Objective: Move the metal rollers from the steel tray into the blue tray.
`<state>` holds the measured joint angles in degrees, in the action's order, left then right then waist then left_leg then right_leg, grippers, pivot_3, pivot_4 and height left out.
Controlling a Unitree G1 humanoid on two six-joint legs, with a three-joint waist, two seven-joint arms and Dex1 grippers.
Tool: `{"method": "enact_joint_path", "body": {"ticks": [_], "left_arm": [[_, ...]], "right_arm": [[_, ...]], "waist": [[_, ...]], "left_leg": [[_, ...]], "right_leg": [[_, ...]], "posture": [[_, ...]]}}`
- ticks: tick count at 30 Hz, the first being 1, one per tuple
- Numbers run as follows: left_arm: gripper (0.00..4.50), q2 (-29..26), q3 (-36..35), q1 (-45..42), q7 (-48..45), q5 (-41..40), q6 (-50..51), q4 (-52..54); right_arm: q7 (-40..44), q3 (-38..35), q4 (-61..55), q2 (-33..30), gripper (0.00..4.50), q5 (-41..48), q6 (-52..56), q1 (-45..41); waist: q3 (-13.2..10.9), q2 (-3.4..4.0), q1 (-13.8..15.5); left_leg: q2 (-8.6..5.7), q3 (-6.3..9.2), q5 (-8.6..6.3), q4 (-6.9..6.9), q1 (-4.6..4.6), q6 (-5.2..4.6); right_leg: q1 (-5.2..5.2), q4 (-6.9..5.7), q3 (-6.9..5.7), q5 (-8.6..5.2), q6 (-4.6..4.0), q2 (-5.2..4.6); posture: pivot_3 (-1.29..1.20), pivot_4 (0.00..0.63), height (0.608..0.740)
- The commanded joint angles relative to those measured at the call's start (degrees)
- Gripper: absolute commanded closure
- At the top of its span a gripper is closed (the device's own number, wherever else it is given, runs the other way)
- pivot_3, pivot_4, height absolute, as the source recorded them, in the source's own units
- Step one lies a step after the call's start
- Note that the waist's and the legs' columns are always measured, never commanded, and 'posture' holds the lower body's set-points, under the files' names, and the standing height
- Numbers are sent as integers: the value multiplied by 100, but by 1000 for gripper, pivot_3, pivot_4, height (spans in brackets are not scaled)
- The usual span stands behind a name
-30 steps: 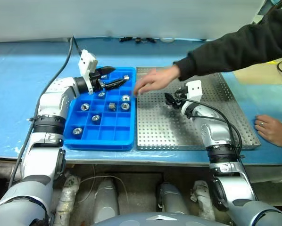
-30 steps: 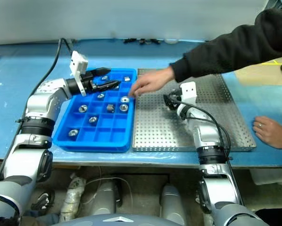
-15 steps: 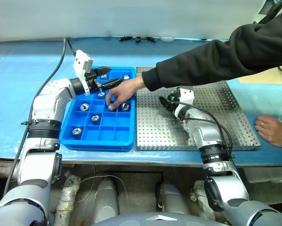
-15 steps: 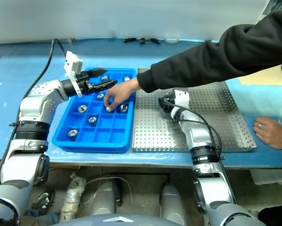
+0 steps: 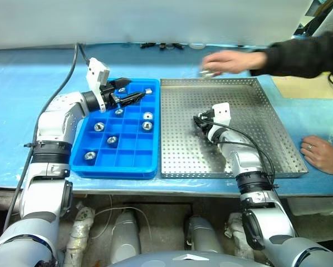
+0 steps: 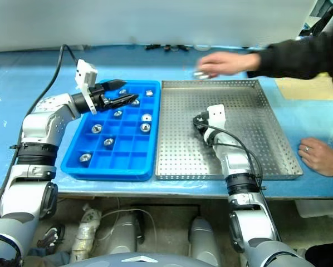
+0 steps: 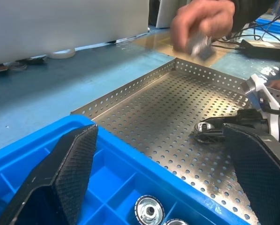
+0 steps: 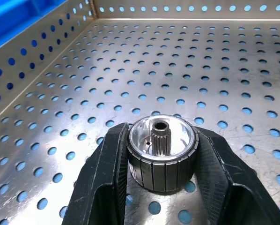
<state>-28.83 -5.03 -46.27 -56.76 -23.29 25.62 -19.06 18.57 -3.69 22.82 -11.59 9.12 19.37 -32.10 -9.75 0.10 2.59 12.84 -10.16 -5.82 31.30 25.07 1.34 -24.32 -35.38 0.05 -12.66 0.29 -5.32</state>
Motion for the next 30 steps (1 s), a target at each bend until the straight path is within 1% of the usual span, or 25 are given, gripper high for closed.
{"method": "enact_joint_path", "body": {"ticks": [1,4,7,12,16,20,24,26,30], "left_arm": [[0,-68,-71,-76,-53,-140,64,324],[0,-51,-40,-35,-66,-154,105,391],[0,-44,-42,38,-73,-202,180,571],[0,-17,-64,293,-2,-341,363,1055],[0,-102,-217,697,178,-561,658,1678],[0,-295,-423,1442,448,-846,1078,2596],[0,-523,-820,2174,809,-1182,1503,3352],[0,-625,-1019,2545,995,-1302,1662,3696],[0,-709,-1371,3097,1363,-1554,1921,4240]], "right_arm": [[104,41,-481,-116,2831,3,66,81],[189,16,-760,-232,2831,52,242,208],[542,88,-1457,-380,2831,256,607,356],[1417,404,-2567,-647,2831,713,1189,280],[2315,804,-3100,-833,2831,1214,1671,-177],[2914,1346,-3020,-850,2831,1287,1780,-506],[3472,1724,-2986,-907,2831,1398,1876,-550],[3613,1942,-2855,-811,2831,1340,1820,-567],[3788,2319,-2407,-519,2831,1177,1647,-658]], "waist": [[0,0,0],[0,0,5],[0,0,6],[0,0,-20],[-1,1,-7],[0,1,33],[-1,2,206],[-1,2,314],[-1,2,435]], "left_leg": [[0,0,0,0,0,0],[0,0,0,0,0,0],[-1,0,0,-1,0,0],[3,0,0,-4,-4,-1],[8,2,1,-9,-6,0],[9,3,1,-12,-8,1],[10,8,2,-18,1,4],[11,9,4,-21,1,7],[9,12,6,-22,-1,11]], "right_leg": [[0,0,0,0,0,0],[0,1,0,0,0,0],[0,2,0,0,0,0],[0,3,1,0,0,1],[0,2,-1,0,-1,1],[-1,2,-4,-1,-2,1],[-6,4,-12,-3,-5,1],[-8,3,-14,-4,-5,1],[-6,-1,-14,-4,-4,-3]], "posture": [[-165,150,740],[-167,150,740],[-163,150,740],[-128,150,740],[-64,150,740],[29,150,740],[111,150,740],[150,150,740],[213,150,740]]}}
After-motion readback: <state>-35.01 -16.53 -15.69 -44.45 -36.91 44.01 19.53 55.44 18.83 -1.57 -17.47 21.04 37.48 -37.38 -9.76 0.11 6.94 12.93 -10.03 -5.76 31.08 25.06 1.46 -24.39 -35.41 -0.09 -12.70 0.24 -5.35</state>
